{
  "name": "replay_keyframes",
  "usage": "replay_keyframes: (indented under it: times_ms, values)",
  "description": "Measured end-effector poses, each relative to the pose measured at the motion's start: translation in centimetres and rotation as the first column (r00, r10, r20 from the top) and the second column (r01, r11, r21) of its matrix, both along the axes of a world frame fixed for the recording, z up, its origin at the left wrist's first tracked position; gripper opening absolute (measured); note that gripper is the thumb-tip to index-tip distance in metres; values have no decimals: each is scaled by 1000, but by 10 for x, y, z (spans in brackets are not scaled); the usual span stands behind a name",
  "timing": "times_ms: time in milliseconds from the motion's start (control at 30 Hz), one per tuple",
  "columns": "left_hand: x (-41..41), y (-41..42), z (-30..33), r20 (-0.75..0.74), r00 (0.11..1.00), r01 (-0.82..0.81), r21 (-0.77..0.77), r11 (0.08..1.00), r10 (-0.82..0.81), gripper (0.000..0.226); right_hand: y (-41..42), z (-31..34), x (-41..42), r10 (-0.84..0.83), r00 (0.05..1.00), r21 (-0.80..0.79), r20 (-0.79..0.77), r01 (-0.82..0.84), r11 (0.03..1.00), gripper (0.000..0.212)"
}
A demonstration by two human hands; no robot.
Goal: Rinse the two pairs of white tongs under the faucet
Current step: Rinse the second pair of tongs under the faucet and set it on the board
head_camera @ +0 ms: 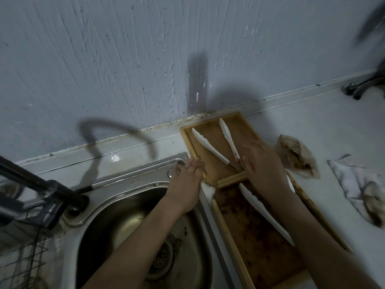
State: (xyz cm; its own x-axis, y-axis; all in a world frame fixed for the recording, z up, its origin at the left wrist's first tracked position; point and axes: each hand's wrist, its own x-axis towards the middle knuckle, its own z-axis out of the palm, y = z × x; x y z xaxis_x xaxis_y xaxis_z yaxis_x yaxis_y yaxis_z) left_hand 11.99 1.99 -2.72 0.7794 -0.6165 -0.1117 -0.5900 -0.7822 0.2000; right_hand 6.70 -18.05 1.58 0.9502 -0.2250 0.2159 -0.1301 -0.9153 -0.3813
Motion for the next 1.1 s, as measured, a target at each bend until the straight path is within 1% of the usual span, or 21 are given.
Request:
replay_keyframes:
  times_ms: [67, 133, 167, 233, 300, 367, 400, 433, 500, 533, 567, 633, 700, 833, 1000, 1067, 1100]
  values:
    - [-18, 0, 0, -3, 1000, 31, -26, 999, -31, 71, -1, 5, -31, -61, 995, -26, 74, 63, 998, 23]
    - [-43, -3, 5, -21, 996, 79, -105, 991, -82, 62, -3, 2, -62, -129, 990, -33, 51, 130, 991, 21]
    - [-54, -4, 8, -36, 993, 104, -141, 985, -110, 56, -4, -3, -74, -147, 989, -44, 3, 147, 988, 21]
    - [-78, -5, 9, -77, 983, 146, -205, 968, -164, 54, -2, -11, -97, -191, 970, -60, -148, 184, 981, 27]
    - [-97, -2, 5, -89, 976, 174, -241, 955, -200, 59, 2, -19, -116, -253, 921, -77, -297, 241, 968, 40]
    - [-109, -2, -2, -56, 976, 187, -261, 947, -208, 63, 6, -24, -130, -312, 860, -148, -403, 275, 950, 48]
    - [-113, -2, -5, -46, 979, 180, -275, 945, -200, 61, 8, -27, -135, -336, 836, -188, -434, 281, 941, 49]
    - [-116, -3, -6, -65, 983, 143, -319, 937, -173, 54, 10, -28, -138, -354, 820, -219, -451, 283, 934, 47]
    - [-120, -4, -3, -123, 986, 51, -415, 909, -111, 40, 11, -30, -140, -375, 818, -247, -437, 292, 924, 41]
    - [-121, -3, -1, -115, 986, 59, -425, 903, -118, 36, 10, -30, -140, -385, 819, -252, -424, 302, 919, 39]
    - [-121, -3, 1, -75, 987, 102, -396, 912, -143, 34, 10, -30, -140, -397, 818, -257, -416, 313, 914, 37]
    - [-121, 2, 1, 1, 978, 199, -288, 937, -207, 34, 9, -29, -141, -414, 809, -269, -417, 325, 907, 34]
    - [-117, 4, 1, 1, 977, 208, -186, 960, -212, 34, 7, -29, -140, -414, 804, -276, -427, 320, 906, 31]
    - [-112, 6, -5, 15, 965, 264, -101, 959, -263, 34, 7, -23, -141, -381, 829, -270, -410, 289, 918, 27]
    - [-108, 12, -2, 18, 950, 312, -47, 949, -312, 40, 16, 1, -148, -312, 886, -95, -344, 298, 950, 20]
    - [-109, 17, 9, -12, 952, 307, 13, 951, -307, 44, 24, 13, -148, -275, 920, -48, -280, 273, 961, 20]
    - [-109, 21, 15, -17, 954, 301, 20, 953, -301, 44, 28, 20, -146, -247, 938, -19, -245, 250, 968, 20]
